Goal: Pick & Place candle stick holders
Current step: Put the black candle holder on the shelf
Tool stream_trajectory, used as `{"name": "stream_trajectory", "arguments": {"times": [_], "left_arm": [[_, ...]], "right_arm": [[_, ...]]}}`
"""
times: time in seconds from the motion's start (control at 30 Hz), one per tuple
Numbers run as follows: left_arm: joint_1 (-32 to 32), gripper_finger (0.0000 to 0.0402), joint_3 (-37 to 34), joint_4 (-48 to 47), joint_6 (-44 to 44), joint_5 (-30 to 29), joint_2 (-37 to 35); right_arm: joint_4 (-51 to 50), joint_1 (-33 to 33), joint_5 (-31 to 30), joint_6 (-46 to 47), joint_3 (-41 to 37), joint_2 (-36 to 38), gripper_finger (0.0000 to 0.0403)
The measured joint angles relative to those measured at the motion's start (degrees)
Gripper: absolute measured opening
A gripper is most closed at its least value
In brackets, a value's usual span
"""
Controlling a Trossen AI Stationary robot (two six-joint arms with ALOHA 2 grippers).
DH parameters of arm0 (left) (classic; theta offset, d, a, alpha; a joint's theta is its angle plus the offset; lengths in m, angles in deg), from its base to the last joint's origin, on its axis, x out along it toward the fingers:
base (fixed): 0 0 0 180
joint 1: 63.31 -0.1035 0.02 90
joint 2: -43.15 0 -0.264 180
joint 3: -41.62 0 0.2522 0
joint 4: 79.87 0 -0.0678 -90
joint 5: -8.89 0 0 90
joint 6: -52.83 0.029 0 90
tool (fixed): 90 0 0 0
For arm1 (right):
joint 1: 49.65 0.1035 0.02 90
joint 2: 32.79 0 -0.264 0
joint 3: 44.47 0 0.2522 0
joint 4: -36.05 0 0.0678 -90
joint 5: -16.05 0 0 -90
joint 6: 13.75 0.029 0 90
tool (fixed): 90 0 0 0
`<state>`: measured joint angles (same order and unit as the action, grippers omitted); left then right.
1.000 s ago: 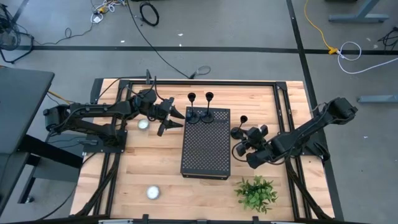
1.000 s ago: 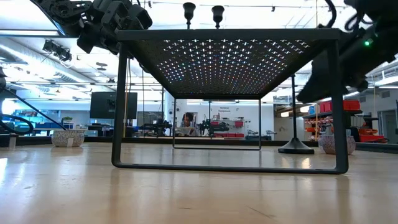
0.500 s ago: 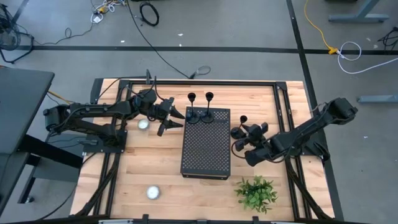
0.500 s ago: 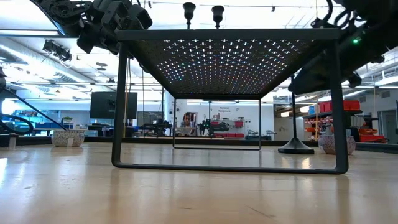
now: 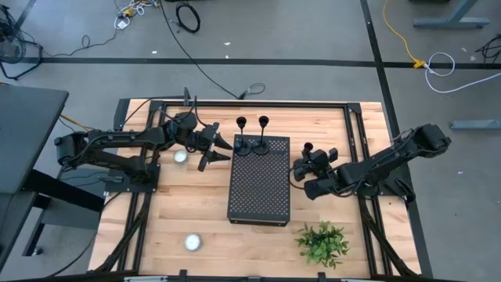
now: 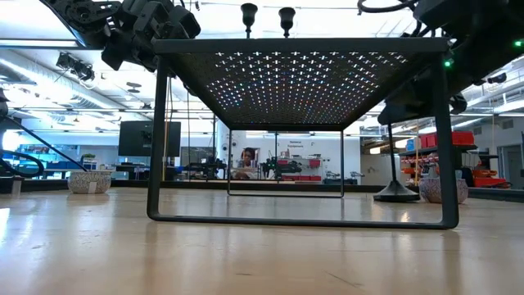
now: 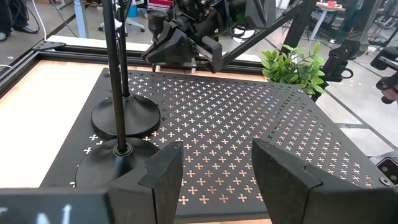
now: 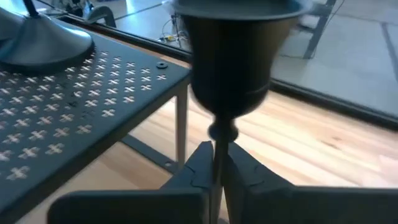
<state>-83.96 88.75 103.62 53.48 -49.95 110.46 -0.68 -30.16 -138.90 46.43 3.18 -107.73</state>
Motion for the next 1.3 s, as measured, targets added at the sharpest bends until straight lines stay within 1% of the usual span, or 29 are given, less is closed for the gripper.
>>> {"name": "stream_trajectory", "arguments": {"times": [0.1,0.2,0.33,0.53,0.63,0.77,0.87,1.03,1.2,1.3], "left_arm": [[0.0,0.0193,0.0,-0.02,0.0,0.0,0.0],[-0.01,0.0193,0.0,-0.02,-0.01,0.0,0.0],[0.01,0.0193,0.0,-0.02,-0.02,0.0,0.0],[-0.01,0.0193,0.0,-0.04,-0.02,0.0,0.0],[-0.01,0.0193,0.0,-0.04,-0.02,0.0,0.0],[0.01,0.0193,0.0,-0.04,-0.04,0.0,0.0],[0.0,0.0193,0.0,-0.02,-0.04,0.0,0.0],[0.0,0.0193,0.0,0.0,-0.03,0.0,0.0],[-0.01,0.0193,0.0,0.02,-0.05,0.0,0.0],[-0.01,0.0193,0.0,0.02,-0.06,0.0,0.0]], "right_arm": [[0.14,0.01,0.28,-0.12,-0.05,0.0,0.0014],[0.18,0.0,0.75,-3.1,-0.06,0.69,0.0008],[0.22,-0.02,1.59,-7.58,1.08,4.37,0.0006],[0.24,-0.04,1.66,-21.29,5.6,13.63,0.0004],[0.24,-0.09,2.81,-28.57,8.61,18.1,0.0004],[0.24,-0.1,4.55,-36.73,13.25,21.57,0.0004],[1.74,-0.69,6.28,-41.23,16.64,21.83,0.0004],[8.41,-2.42,13.12,-47.97,18.62,19.67,0.0004],[11.66,-5.26,16.51,-49.27,18.72,15.58,0.0003],[14.34,-7.59,19.59,-50.19,18.71,12.77,0.0001]]}}
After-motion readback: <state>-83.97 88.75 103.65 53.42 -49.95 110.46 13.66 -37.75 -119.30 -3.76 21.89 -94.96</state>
